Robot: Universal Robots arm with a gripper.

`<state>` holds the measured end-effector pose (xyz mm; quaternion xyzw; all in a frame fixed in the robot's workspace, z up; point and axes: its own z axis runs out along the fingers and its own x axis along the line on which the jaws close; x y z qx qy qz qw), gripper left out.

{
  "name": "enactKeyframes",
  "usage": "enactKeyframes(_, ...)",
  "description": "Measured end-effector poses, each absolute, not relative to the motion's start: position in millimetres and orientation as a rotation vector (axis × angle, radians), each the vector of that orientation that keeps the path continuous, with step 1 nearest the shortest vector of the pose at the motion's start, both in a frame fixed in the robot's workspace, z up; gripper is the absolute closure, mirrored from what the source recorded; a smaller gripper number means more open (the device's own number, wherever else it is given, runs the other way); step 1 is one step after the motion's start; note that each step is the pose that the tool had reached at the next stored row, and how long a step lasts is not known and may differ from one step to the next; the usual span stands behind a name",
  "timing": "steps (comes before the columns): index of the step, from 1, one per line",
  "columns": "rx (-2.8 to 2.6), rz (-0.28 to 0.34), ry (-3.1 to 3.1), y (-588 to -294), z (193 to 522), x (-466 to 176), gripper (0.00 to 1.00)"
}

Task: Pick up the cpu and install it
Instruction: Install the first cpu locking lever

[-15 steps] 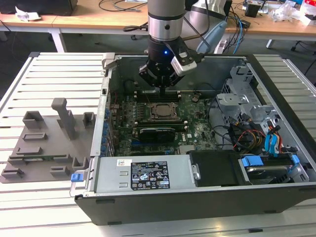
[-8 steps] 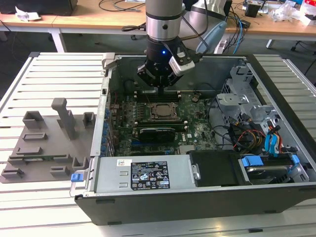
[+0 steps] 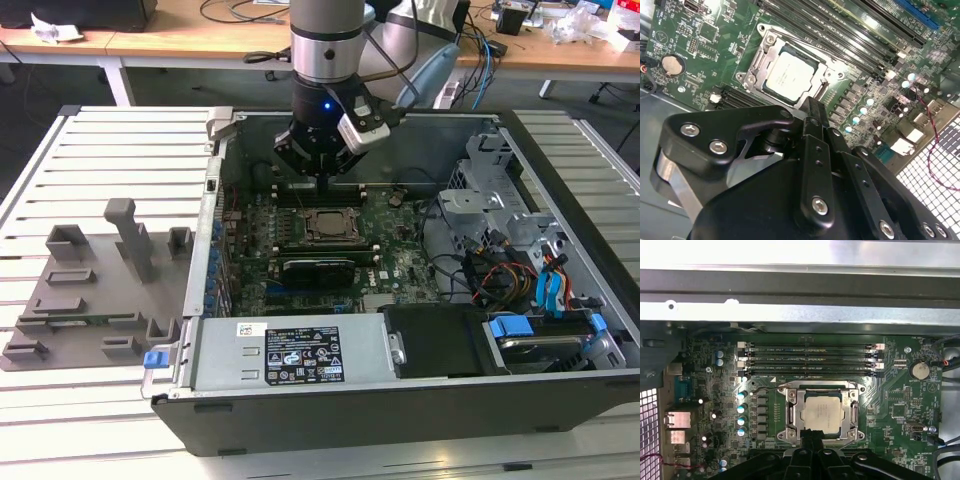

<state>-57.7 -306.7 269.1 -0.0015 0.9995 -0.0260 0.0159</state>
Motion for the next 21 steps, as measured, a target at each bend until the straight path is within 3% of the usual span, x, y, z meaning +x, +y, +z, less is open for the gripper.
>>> enactKeyframes(21, -0.005, -0.081, 3.109, -295.6, 266.3, -90.6, 0.89)
